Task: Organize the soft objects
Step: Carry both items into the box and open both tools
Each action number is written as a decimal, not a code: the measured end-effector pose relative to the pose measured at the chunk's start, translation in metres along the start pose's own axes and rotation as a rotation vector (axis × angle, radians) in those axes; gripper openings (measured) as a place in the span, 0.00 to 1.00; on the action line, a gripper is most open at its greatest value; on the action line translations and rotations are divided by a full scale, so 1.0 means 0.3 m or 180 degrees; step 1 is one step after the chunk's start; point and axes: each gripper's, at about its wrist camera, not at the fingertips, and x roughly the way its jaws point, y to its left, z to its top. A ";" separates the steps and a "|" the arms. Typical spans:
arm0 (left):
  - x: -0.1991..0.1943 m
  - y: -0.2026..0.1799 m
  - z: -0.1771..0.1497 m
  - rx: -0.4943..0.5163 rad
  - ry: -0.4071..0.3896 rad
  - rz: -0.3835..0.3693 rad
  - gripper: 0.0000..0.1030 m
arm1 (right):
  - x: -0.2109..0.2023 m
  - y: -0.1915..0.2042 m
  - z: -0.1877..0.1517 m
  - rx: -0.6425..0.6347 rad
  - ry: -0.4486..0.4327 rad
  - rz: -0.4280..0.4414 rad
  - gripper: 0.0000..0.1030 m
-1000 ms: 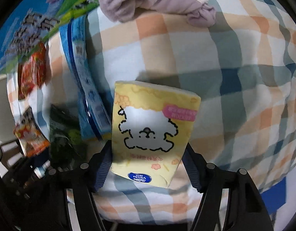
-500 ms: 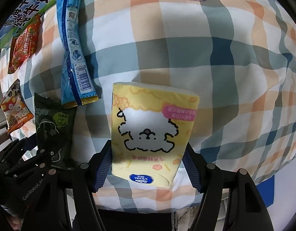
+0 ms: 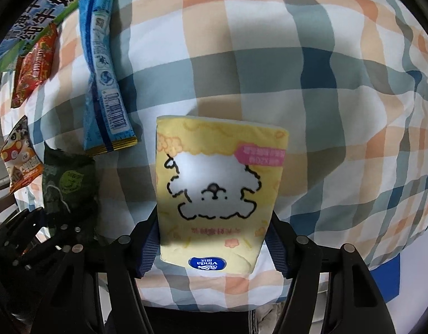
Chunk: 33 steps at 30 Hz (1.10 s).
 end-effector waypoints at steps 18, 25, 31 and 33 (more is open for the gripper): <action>-0.596 0.036 0.130 -0.0114 -0.1304 -0.0103 0.34 | -0.221 0.024 -0.238 -0.0501 -0.0859 0.0431 0.65; -0.680 0.133 0.405 -0.0253 -0.1237 -0.0467 0.34 | -0.386 0.094 -0.095 -0.0610 -0.1264 0.0351 0.65; -0.673 0.201 0.686 -0.0367 -0.1040 -0.0609 0.34 | -0.473 0.146 0.144 -0.0589 -0.1347 0.0281 0.65; -0.656 0.216 0.766 -0.0385 -0.0958 -0.0652 0.34 | -0.509 0.164 0.246 -0.0576 -0.1320 0.0271 0.65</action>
